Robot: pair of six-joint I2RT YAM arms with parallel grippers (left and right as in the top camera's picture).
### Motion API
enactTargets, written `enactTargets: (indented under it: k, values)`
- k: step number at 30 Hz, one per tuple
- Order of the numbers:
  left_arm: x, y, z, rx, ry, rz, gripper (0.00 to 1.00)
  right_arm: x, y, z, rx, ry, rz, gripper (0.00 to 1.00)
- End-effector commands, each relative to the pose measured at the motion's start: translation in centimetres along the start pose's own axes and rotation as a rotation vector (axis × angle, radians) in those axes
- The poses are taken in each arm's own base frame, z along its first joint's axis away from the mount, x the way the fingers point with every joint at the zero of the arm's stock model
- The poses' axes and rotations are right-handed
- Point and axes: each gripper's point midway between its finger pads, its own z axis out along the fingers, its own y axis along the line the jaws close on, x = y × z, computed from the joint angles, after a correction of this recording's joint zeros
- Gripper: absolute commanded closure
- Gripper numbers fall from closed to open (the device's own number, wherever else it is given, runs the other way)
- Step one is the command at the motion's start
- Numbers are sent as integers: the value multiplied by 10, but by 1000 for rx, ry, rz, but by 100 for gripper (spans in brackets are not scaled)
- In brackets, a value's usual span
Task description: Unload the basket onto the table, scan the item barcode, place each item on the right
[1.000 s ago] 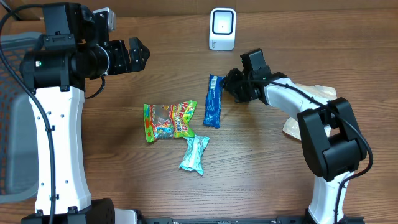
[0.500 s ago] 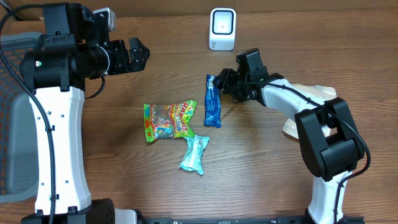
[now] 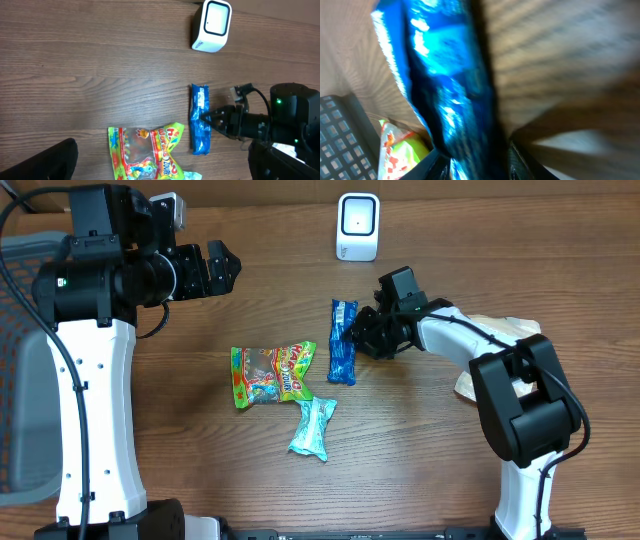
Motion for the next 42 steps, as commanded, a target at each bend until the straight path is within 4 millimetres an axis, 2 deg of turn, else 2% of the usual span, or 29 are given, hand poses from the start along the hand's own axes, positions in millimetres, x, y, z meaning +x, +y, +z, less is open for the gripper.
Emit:
enactTargets:
  k: [1, 3, 5, 6, 9, 12, 15, 16, 18, 21, 24, 26, 28, 29, 31, 33, 35, 37, 41, 42]
  values:
    - [2, -1, 3, 0, 9, -11, 0, 4, -9, 22, 21, -3, -9, 60]
    - [2, -1, 3, 1, 9, -11, 0, 3, -9, 25, 30, -19, -6, 61]
    - [2, -1, 3, 0, 9, -11, 0, 5, -8, 26, 31, -16, 2, 89]
    - [2, -1, 3, 0, 8, -12, 0, 6, -7, 26, 25, -8, 2, 93]
    - [2, -1, 3, 1, 9, -11, 1, 8, 1, 21, -11, 12, -13, 93]
    - [2, -1, 3, 1, 9, -11, 0, 7, 26, 5, -92, 28, -175, 86]
    - [2, -1, 3, 0, 9, -11, 0, 5, 60, -32, -136, -2, -399, 84]
    - [2, -1, 3, 0, 9, -11, 0, 5, 66, -39, -140, -10, -438, 83]
    - [2, -1, 3, 1, 9, -11, 0, 8, 92, -73, -162, -49, -570, 83]
    - [2, -1, 3, 0, 9, -11, 0, 19, 117, -115, -187, -105, -731, 83]
    - [2, -1, 3, 0, 9, -11, 0, 21, 124, -142, -147, -175, -802, 84]
    - [2, -1, 3, 0, 9, -11, 0, 12, 115, -146, -76, -216, -774, 82]
    - [2, -1, 3, 0, 9, -11, 0, 5, 103, -139, -30, -219, -694, 60]
    - [2, -1, 3, 0, 9, -11, 0, 3, 96, -128, -22, -196, -627, 51]
    - [2, -1, 3, 0, 9, -11, 1, 1, 79, -106, 2, -150, -502, 50]
    - [2, -1, 3, 0, 9, -11, 0, 7, 54, -78, 36, -64, -356, 50]
    - [2, -1, 3, 0, 9, -11, 0, 25, 31, -51, 38, 79, -288, 50]
    - [2, -1, 3, 0, 9, -11, 0, 37, 16, -32, 36, 176, -236, 50]
    - [2, -1, 3, 0, 9, -11, 0, 40, -1, -13, 58, 218, -171, 46]
    - [2, -1, 3, 0, 9, -11, 0, 38, -2, -9, 55, 212, -156, 39]
